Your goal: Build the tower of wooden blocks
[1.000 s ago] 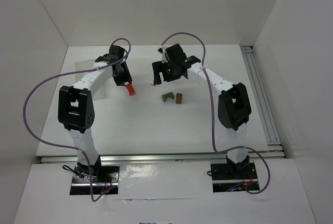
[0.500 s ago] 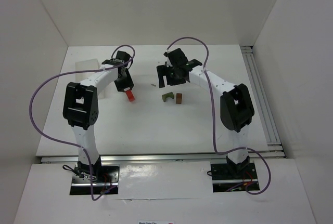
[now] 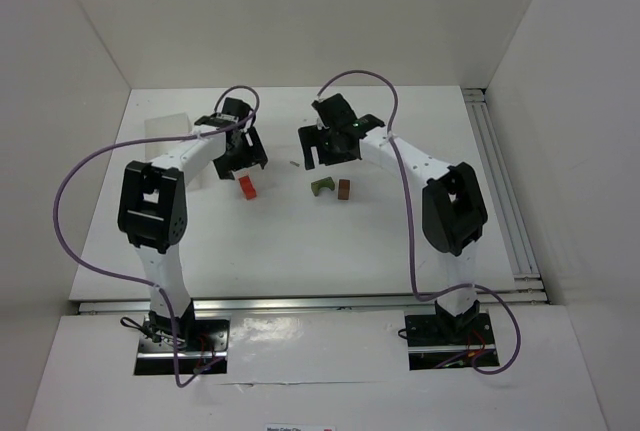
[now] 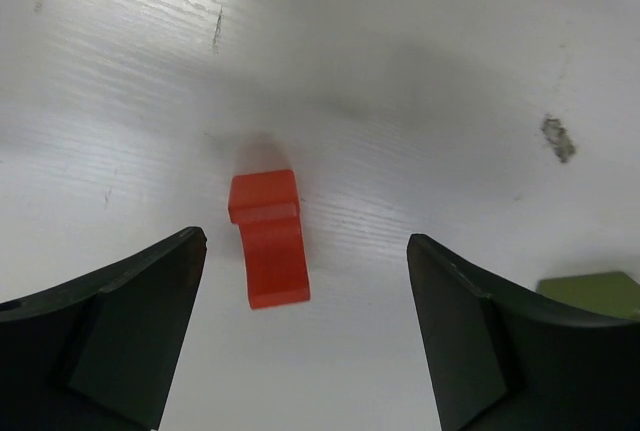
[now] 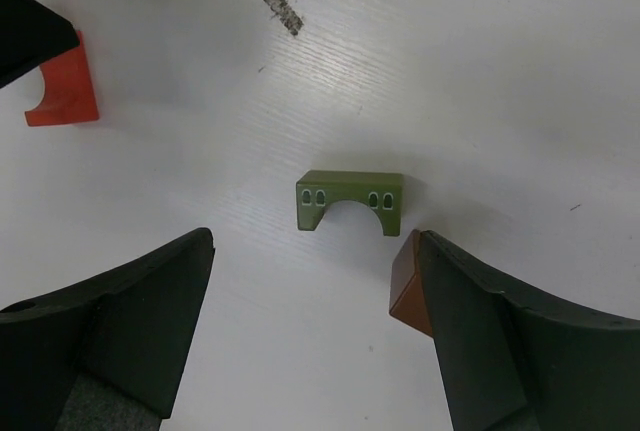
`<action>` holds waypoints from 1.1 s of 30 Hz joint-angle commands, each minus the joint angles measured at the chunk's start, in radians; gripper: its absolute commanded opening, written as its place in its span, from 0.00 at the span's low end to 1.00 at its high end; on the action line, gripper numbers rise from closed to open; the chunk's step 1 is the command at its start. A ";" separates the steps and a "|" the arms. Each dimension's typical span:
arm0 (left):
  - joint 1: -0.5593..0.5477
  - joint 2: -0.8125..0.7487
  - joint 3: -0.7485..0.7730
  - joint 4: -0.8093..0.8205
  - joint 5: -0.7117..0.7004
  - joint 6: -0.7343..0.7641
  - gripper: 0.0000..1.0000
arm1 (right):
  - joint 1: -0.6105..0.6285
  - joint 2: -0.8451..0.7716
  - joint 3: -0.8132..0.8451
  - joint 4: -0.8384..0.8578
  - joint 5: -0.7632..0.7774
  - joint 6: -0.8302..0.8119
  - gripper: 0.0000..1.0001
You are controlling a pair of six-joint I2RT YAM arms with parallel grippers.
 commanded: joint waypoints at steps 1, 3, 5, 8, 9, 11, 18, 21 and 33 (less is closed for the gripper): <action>-0.009 -0.152 0.022 0.000 -0.028 0.029 0.95 | 0.033 -0.012 0.065 -0.035 0.055 -0.023 0.90; -0.009 -0.189 0.032 -0.018 -0.041 0.038 0.95 | 0.044 -0.002 0.074 -0.044 0.064 -0.023 0.90; -0.009 -0.262 0.015 -0.027 -0.050 0.038 0.95 | 0.053 0.008 0.074 -0.044 0.073 -0.023 0.85; -0.009 -0.381 -0.043 -0.027 -0.044 0.026 0.95 | 0.064 0.028 0.063 -0.034 0.094 0.012 0.78; -0.009 -0.422 -0.068 -0.012 -0.035 0.026 0.95 | 0.073 0.028 0.049 -0.025 0.104 0.012 0.76; -0.009 -0.512 -0.161 0.053 -0.003 0.015 0.95 | 0.084 0.037 0.028 0.006 0.104 0.012 0.73; 0.011 -0.681 -0.212 0.065 -0.002 0.014 0.94 | 0.121 0.140 0.063 0.008 0.102 0.012 0.61; 0.011 -0.681 -0.212 0.054 -0.003 0.014 0.94 | 0.121 0.163 0.072 0.008 0.111 0.012 0.58; 0.020 -0.681 -0.252 0.054 0.019 0.023 0.93 | 0.121 0.209 0.049 0.009 0.151 0.034 0.57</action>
